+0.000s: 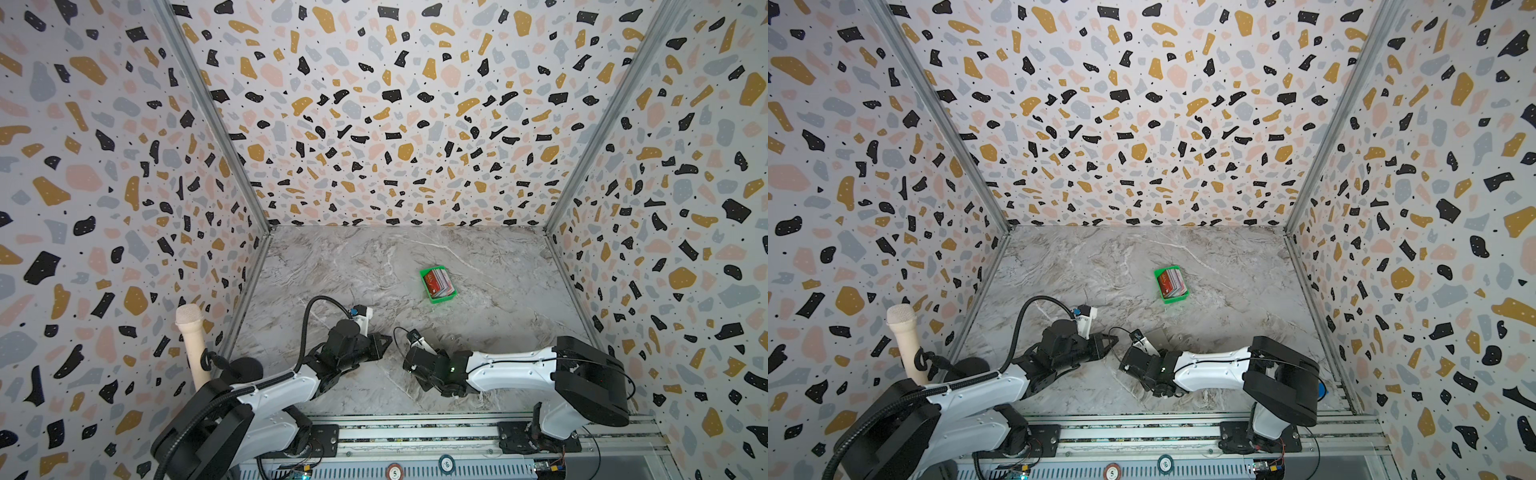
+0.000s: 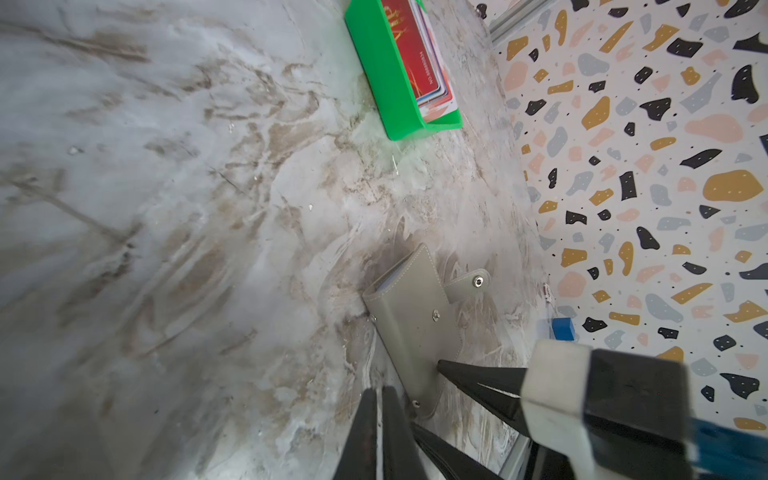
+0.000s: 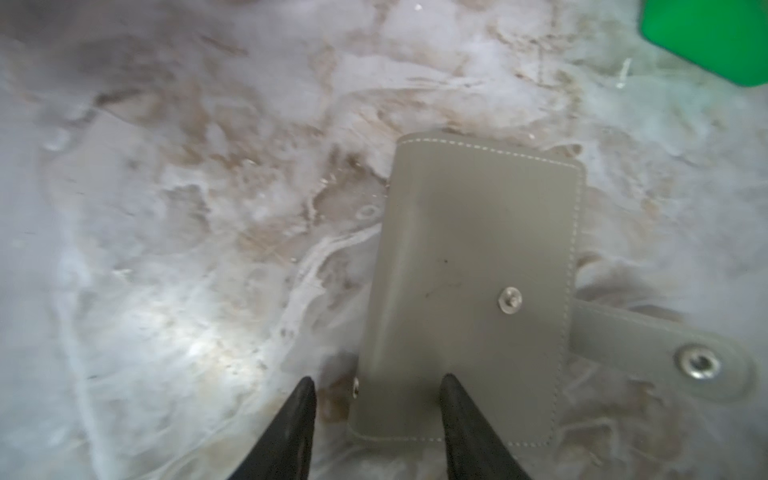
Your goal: Put the credit cards into the card holder
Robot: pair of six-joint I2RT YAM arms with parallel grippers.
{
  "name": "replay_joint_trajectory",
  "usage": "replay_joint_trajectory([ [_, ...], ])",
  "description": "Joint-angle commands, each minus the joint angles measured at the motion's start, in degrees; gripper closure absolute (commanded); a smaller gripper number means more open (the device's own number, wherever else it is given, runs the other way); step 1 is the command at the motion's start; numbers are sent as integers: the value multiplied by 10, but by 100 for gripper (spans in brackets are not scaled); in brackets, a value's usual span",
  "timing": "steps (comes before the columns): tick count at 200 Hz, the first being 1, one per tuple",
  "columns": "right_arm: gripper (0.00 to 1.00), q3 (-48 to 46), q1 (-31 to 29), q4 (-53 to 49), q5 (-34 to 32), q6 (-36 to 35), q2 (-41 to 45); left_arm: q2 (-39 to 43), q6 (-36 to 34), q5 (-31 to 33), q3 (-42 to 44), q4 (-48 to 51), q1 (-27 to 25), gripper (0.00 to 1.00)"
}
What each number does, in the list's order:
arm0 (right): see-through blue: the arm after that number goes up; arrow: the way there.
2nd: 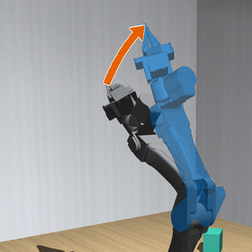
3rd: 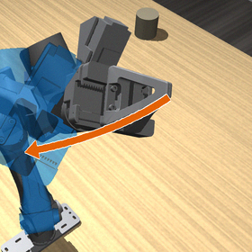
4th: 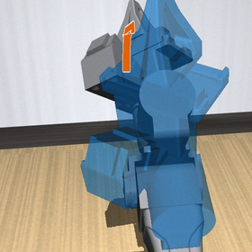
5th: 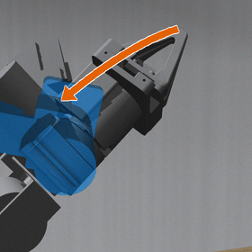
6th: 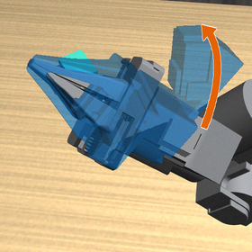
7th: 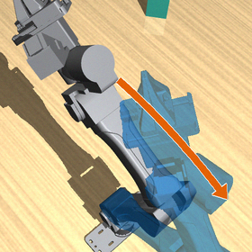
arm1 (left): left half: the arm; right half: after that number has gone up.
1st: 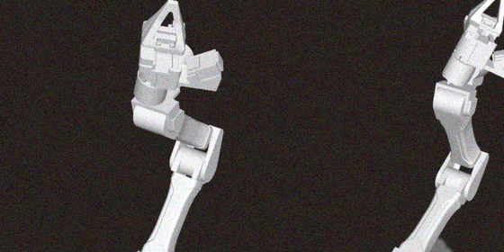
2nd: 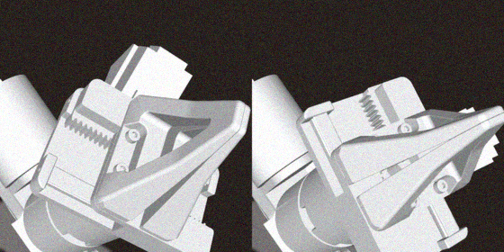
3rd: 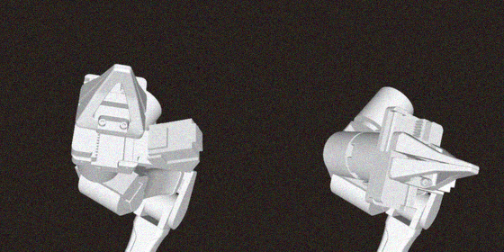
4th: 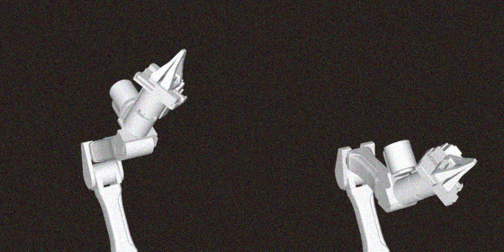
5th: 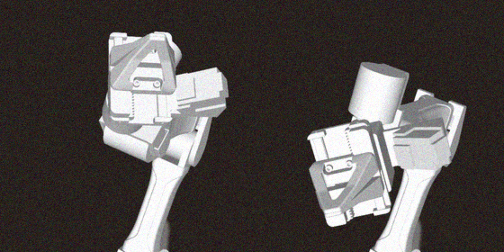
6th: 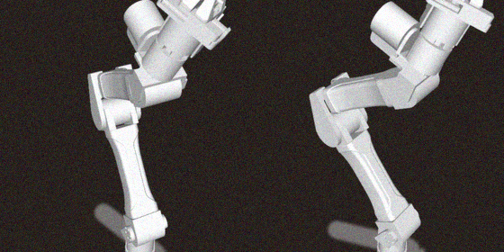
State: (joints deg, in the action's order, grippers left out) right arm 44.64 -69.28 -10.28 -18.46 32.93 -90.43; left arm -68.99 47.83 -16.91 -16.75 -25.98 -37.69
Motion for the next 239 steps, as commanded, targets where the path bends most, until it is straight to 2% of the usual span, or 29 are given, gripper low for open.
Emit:
replay_joint_trajectory([
  [1, 49, -14, 13, 62, 109, -20, 11, -39, 7, -6, -29, -58, -34, 91],
  [59, 51, -50, 62, 65, 147, -26, 110, -183, 13, -1, -99, -117, -102, 92],
  [84, 52, -55, 81, 40, 148, -28, 160, -224, 10, -3, -110, -114, -108, 100],
  [121, 55, -65, 165, 6, 197, -7, 216, -241, -2, -5, -102, -96, -110, 100],
  [186, 61, -82, 292, 7, 249, 6, 213, -244, -32, 5, -111, -40, -115, 100],
  [239, 67, -90, 310, 19, 281, 9, 191, -252, -30, 1, -108, -45, -115, 100],
])
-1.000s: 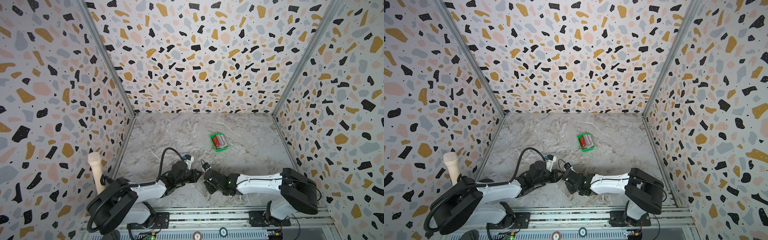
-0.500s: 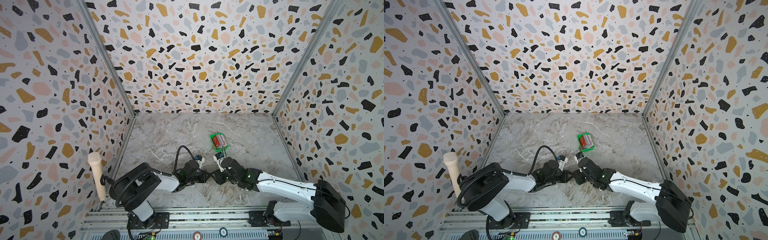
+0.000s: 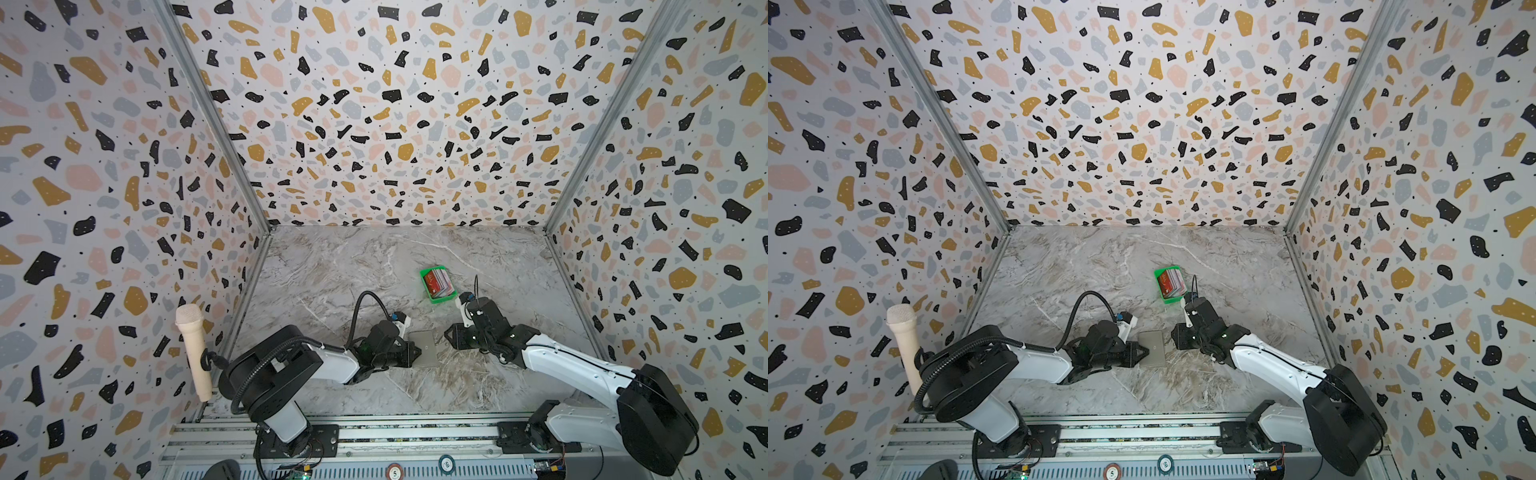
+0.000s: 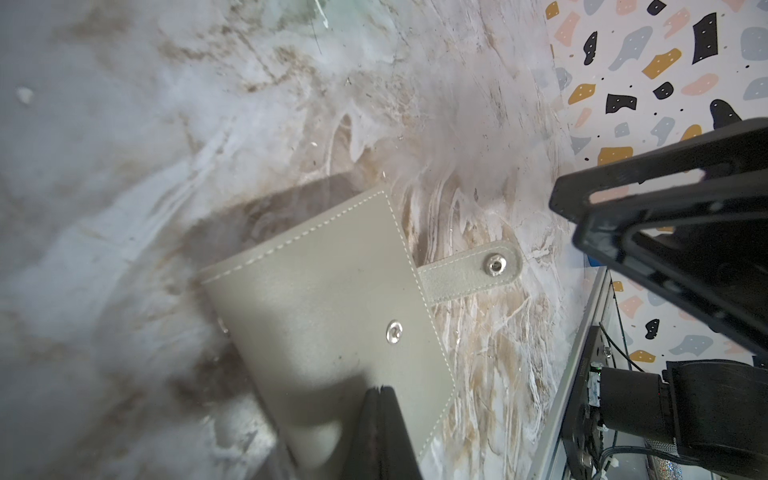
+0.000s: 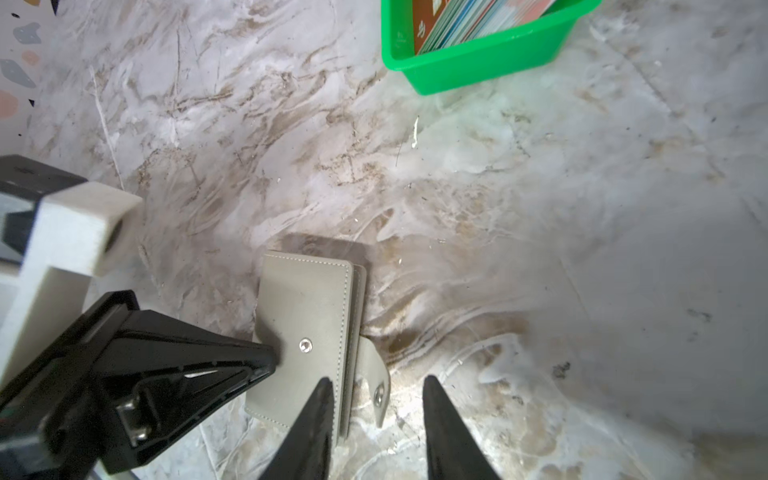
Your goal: Put the credit cards into the card holder
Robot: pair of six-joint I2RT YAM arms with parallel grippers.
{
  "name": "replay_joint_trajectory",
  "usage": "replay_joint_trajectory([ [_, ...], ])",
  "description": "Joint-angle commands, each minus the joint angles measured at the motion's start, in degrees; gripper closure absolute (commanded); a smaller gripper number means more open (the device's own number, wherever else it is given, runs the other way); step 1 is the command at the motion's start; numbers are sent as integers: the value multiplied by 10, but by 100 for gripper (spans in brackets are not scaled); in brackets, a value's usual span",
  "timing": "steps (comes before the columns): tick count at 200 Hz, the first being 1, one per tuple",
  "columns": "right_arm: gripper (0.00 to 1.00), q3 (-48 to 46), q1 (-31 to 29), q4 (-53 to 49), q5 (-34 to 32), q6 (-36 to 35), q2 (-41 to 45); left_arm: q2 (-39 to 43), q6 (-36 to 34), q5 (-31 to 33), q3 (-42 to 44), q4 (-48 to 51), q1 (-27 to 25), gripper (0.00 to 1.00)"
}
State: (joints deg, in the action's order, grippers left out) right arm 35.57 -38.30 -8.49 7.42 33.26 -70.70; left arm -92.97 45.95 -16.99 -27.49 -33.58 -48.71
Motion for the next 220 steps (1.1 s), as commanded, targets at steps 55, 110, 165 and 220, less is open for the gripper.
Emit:
replay_joint_trajectory([
  [55, 71, -14, 5, 16, 31, 15, -12, -13, -11, 0, 1, 30, -4, 100],
  [110, 80, -22, 6, 26, 40, 17, -22, -13, -8, 0, 4, 23, -5, 100],
  [165, 93, -24, 6, 27, 44, 18, -21, -14, -8, -1, 3, 23, -4, 100],
  [220, 88, -24, 6, 28, 46, 17, -26, -16, -7, -2, 4, 22, -5, 100],
])
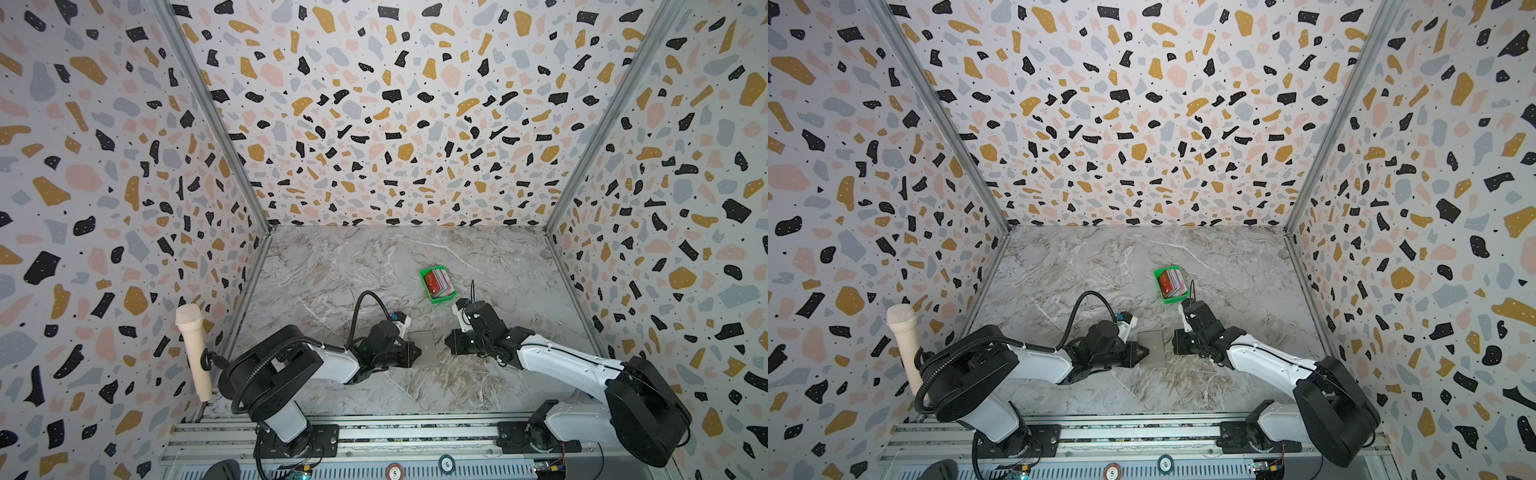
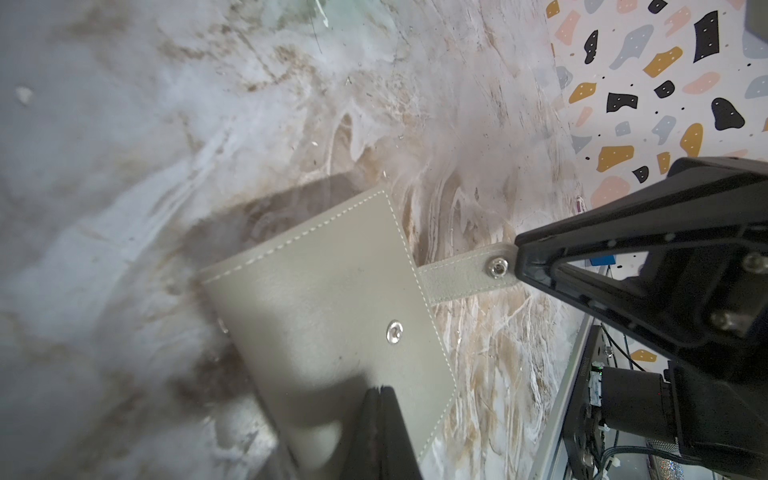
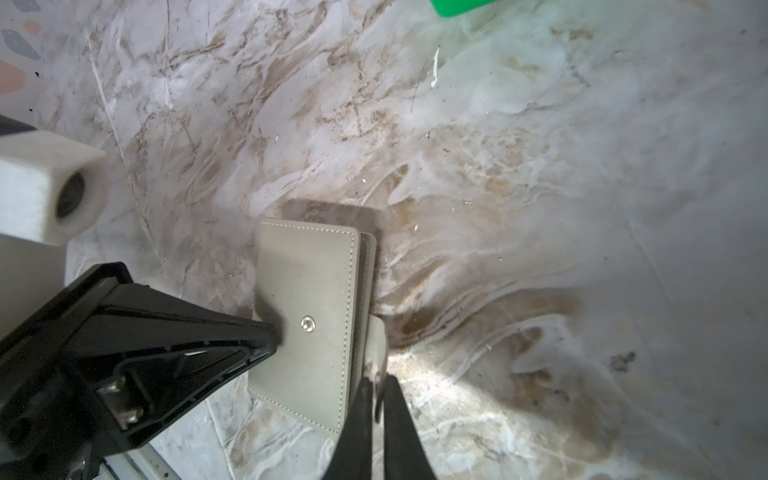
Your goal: Put the credit cards into the card holder
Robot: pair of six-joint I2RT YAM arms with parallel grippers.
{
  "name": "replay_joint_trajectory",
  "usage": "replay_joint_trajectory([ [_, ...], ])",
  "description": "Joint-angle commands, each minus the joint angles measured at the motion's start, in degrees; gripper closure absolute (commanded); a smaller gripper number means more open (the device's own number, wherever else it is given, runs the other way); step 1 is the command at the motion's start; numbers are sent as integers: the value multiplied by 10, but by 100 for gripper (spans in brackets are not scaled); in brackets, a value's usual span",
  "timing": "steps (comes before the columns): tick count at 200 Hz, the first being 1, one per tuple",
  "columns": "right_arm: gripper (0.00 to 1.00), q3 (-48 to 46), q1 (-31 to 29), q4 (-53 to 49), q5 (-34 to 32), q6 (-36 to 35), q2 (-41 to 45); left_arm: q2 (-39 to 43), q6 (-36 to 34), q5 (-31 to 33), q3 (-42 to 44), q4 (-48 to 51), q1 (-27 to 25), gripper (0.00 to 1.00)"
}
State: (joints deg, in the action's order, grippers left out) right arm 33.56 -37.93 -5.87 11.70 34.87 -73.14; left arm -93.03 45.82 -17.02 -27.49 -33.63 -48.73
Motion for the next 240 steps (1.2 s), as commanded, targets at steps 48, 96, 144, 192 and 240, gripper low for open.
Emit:
replay_joint_trajectory([
  [48, 89, -6, 1, 7, 9, 2, -7, -15, -7, -3, 3, 22, -5, 100],
  [96, 100, -3, -1, 9, 9, -1, -10, -15, -8, -2, 3, 23, -4, 100],
  [144, 100, 53, -60, -12, -33, -14, -47, -19, -10, -5, 1, 26, -4, 100],
  [192, 100, 92, -95, -31, -78, -25, -102, -23, -10, -9, 2, 22, -5, 100],
  [240, 100, 106, -101, -39, -88, -31, -117, -26, -10, -13, 3, 14, -5, 100],
])
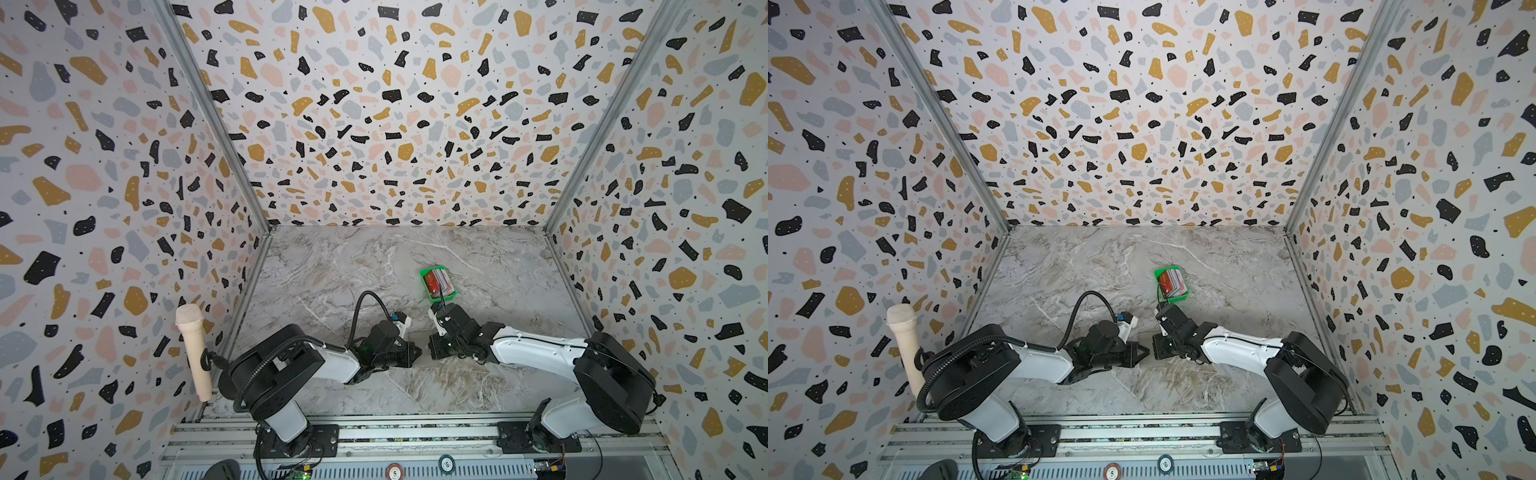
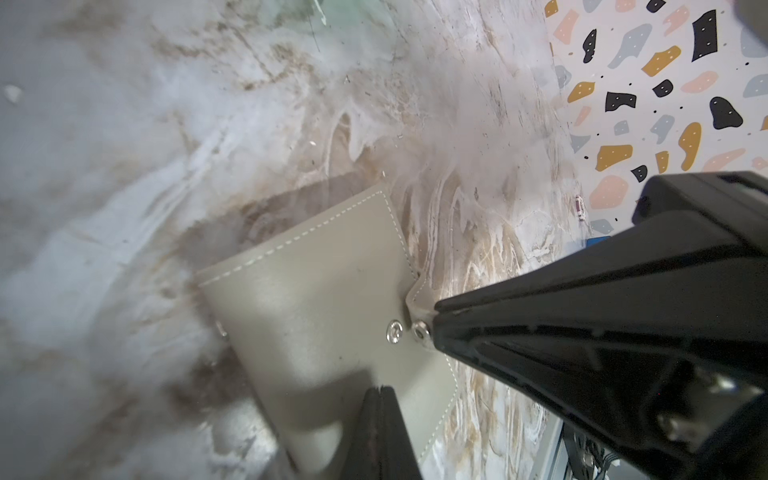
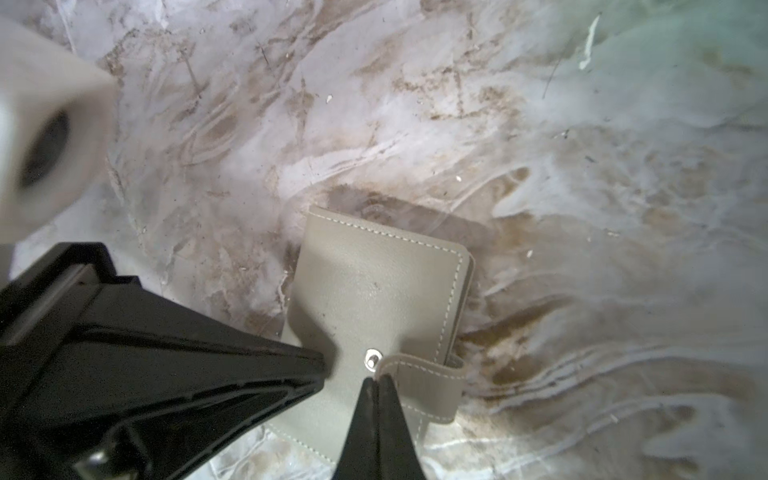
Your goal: Put the credit cards into the card holder
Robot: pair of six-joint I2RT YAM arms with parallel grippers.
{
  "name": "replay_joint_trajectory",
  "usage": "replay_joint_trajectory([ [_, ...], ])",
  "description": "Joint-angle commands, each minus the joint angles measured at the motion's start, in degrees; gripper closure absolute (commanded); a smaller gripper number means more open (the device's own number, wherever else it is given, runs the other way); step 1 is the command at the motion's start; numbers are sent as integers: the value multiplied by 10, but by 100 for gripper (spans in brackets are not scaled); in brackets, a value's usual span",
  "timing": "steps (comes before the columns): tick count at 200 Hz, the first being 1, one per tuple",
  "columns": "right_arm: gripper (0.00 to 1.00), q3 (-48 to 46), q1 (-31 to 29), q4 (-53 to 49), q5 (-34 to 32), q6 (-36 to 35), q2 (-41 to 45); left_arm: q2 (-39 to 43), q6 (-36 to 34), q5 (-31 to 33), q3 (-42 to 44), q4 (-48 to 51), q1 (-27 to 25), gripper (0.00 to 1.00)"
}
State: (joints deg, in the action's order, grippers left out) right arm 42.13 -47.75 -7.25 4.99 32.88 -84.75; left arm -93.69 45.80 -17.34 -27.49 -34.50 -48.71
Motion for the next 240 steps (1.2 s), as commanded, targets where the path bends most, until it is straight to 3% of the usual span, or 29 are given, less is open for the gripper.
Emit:
replay_joint_trajectory([
  [1, 100, 21, -3, -26, -21, -12, -1, -20, -10, -10, 3, 22, -5, 100],
  [172, 100, 49, -31, -77, -25, -31, -64, -29, -16, -17, 1, 17, -4, 100],
  [240, 100, 36, -30, -63, 26, -35, -47, -32, -15, -21, 2, 11, -3, 100],
])
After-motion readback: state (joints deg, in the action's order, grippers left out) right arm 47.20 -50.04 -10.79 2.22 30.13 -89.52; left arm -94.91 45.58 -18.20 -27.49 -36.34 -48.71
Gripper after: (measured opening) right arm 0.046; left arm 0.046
